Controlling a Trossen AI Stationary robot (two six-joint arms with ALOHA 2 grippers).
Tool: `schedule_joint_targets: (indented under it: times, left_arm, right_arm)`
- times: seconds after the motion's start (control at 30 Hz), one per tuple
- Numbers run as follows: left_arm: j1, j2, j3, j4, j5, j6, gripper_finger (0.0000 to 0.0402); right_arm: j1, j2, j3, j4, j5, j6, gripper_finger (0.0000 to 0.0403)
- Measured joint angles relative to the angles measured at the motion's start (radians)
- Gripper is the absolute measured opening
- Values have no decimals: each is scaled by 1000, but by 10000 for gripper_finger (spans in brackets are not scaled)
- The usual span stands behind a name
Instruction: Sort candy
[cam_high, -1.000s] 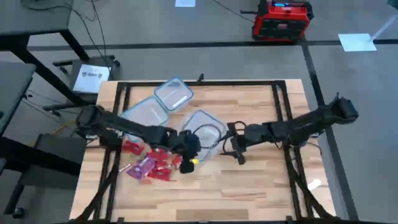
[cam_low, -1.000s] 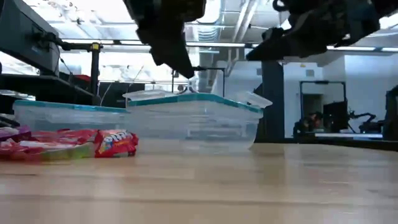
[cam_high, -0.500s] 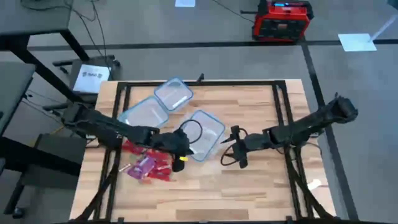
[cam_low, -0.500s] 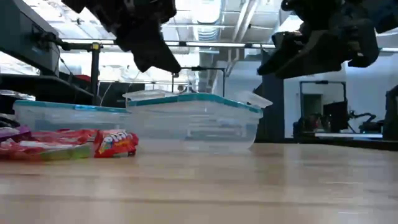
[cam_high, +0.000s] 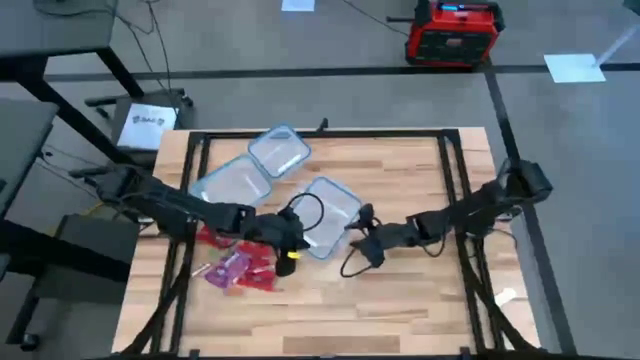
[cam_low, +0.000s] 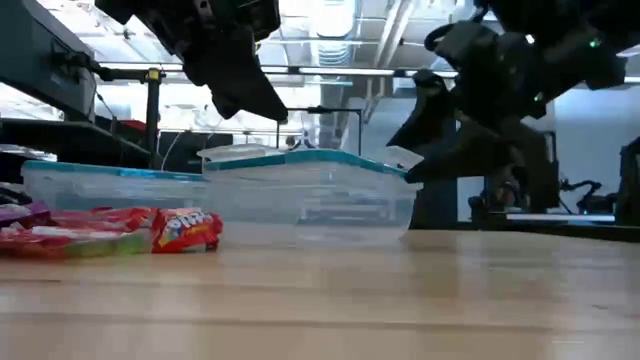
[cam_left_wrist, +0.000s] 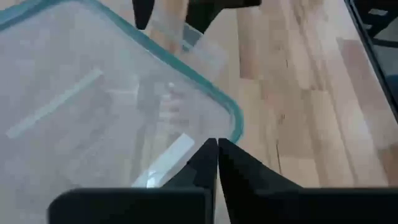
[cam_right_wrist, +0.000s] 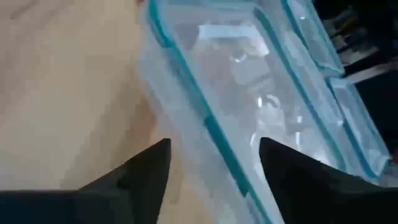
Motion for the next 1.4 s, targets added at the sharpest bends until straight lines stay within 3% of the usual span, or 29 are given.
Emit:
schedule_joint_targets:
  times: [0.17,0.23,0.4,0.6,0.8,1.07,1.4]
  left_arm:
    - [3,0,0,1,0,0,0]
    - [5,0,0,4,-5,6,0]
    - [6,0,0,0,-5,14,0]
    - [6,-10,1,2,-7,48,0]
    - [13,-71,1,3,-46,79,0]
    - [65,-292,1,-7,-57,159,0]
    - [164,-541,0,-19,-188,254,0]
  right_arm:
    - [-7,-25,40,-47,10,-5,44]
    - [-15,-34,57,-72,9,-17,16]
    - [-27,-39,91,-74,6,-18,12]
    - [-36,-39,191,-214,6,-42,4]
    - [-49,-45,305,-346,78,-78,2]
    - [-69,-125,435,-542,113,34,1]
    - [-146,-363,480,-782,202,286,1]
